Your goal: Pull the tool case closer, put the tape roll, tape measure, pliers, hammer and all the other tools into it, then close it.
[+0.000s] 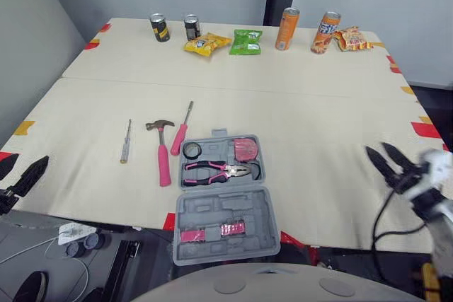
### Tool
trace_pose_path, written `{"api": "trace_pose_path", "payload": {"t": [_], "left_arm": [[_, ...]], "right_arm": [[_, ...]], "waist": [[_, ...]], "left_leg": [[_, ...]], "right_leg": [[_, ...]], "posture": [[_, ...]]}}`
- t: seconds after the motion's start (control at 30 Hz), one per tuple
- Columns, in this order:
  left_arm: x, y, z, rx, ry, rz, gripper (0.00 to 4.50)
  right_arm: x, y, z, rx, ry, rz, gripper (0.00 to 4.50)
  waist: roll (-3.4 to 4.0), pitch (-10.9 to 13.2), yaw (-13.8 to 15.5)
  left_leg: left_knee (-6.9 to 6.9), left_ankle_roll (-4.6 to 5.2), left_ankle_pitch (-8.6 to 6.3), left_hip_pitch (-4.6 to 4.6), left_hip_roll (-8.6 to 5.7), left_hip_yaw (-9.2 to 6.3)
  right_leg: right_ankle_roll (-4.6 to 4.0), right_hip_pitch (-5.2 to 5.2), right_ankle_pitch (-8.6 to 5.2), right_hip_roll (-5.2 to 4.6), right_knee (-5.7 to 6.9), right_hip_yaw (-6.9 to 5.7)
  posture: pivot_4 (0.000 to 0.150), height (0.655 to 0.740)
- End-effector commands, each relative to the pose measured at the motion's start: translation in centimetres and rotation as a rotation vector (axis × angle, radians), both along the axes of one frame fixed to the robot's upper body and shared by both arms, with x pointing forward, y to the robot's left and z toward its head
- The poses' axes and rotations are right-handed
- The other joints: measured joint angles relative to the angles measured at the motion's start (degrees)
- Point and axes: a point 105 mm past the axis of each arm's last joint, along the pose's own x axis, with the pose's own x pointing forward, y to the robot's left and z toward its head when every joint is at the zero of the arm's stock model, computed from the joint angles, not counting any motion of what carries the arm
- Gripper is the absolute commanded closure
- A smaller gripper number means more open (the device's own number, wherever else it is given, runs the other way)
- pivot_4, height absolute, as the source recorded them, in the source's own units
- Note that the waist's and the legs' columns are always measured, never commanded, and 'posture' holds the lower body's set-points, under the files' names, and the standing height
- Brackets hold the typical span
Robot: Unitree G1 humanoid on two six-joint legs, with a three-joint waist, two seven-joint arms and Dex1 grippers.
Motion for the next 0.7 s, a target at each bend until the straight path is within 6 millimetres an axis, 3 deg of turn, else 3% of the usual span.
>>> {"api": "trace_pose_path", "payload": {"t": [0.03, 0.1, 0.3, 0.43, 0.5, 0.7], "left_arm": [[-0.3, 1.2, -0.5, 0.026, 0.018, 0.082, 0.00], [-0.3, 1.5, -1.0, 0.024, 0.033, 0.098, 0.00], [-0.1, 1.3, -0.9, 0.034, 0.039, 0.077, 0.00], [-0.2, 1.2, -0.9, 0.040, 0.045, 0.067, 0.00], [-0.1, 0.4, -1.0, 0.060, 0.053, 0.014, 0.00], [0.3, -6.3, -1.2, 0.089, 0.075, -0.339, 0.00]], "right_arm": [[-2.4, -4.0, -0.1, -0.005, -0.010, -0.171, 0.56], [-3.6, -5.6, -0.8, 0.006, 0.006, -0.250, 0.08], [-5.2, -8.0, -1.4, 0.025, 0.021, -0.365, 0.08], [-5.6, -8.2, -1.7, 0.012, 0.037, -0.364, 0.08], [-5.1, -7.8, -1.4, -0.002, 0.026, -0.329, 0.08], [-2.5, -4.0, 0.8, -0.048, -0.004, -0.062, 0.08]], "waist": [[0.04, 0.04, -0.32], [0.07, 0.05, -0.56], [0.12, 0.18, -1.32], [0.18, 0.31, -1.41], [0.17, 0.41, -1.53], [0.17, 1.07, -1.70]], "left_leg": [[-0.01, 0.02, 0.00, 0.02, 0.01, 0.00], [-0.03, 0.09, 0.00, 0.05, 0.01, 0.01], [-0.05, 0.22, 0.00, 0.06, 0.03, -0.01], [-0.05, 0.27, -0.01, 0.06, 0.04, -0.02], [-0.05, 0.28, -0.01, 0.06, 0.04, -0.02], [-0.04, 0.50, -0.04, 0.05, 0.10, 0.05]], "right_leg": [[-0.01, 0.00, -0.01, 0.00, 0.01, 0.00], [-0.02, 0.02, -0.01, 0.00, 0.03, -0.01], [-0.04, 0.05, -0.02, -0.05, 0.03, -0.05], [-0.04, 0.06, -0.02, -0.06, 0.04, -0.06], [-0.04, 0.06, -0.02, -0.06, 0.04, -0.07], [-0.04, 0.07, -0.02, -0.23, 0.04, -0.06]], "posture": [[0.150, 0.7385], [0.150, 0.7385], [0.150, 0.7385], [0.150, 0.7385], [0.150, 0.7385], [0.150, 0.7385]]}}
